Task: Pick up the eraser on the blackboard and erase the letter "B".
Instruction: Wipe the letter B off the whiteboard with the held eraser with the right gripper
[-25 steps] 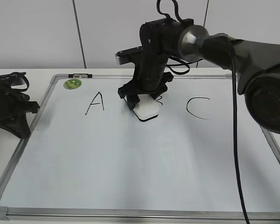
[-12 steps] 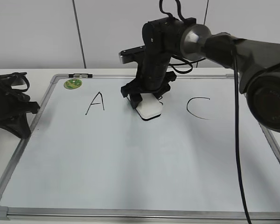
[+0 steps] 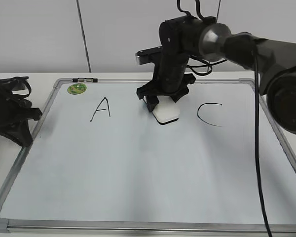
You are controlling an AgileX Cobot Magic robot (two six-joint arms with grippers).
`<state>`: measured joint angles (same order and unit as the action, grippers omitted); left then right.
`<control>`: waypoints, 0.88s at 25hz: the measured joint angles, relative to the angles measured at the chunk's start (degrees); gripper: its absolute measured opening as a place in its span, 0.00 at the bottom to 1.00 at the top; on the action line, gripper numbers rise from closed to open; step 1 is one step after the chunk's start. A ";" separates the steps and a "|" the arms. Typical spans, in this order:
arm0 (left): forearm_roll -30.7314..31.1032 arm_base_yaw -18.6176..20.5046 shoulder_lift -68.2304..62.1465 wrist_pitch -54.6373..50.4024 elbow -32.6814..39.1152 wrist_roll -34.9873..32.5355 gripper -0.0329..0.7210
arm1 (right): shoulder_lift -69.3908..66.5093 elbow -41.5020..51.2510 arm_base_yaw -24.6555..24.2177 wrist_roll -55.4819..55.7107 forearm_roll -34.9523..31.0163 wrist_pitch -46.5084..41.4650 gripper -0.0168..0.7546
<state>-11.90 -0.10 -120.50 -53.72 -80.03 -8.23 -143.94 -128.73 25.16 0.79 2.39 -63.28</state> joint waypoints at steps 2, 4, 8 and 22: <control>0.00 0.00 0.00 0.00 0.00 0.00 0.06 | 0.00 0.00 -0.82 0.21 0.00 -0.22 0.73; 0.00 0.00 0.00 0.00 0.00 0.00 0.06 | 0.00 0.00 -1.72 0.21 0.00 -0.35 0.73; 0.00 0.00 0.00 0.00 0.00 0.00 0.06 | 0.00 0.00 -3.29 1.14 0.00 -0.58 0.73; 0.00 0.00 0.00 -0.13 0.00 0.00 0.06 | 0.00 -0.09 -5.04 5.33 5.29 -1.02 0.73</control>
<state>-11.90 -0.10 -120.50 -53.85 -80.03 -8.23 -143.94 -128.83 20.12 6.12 7.68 -64.30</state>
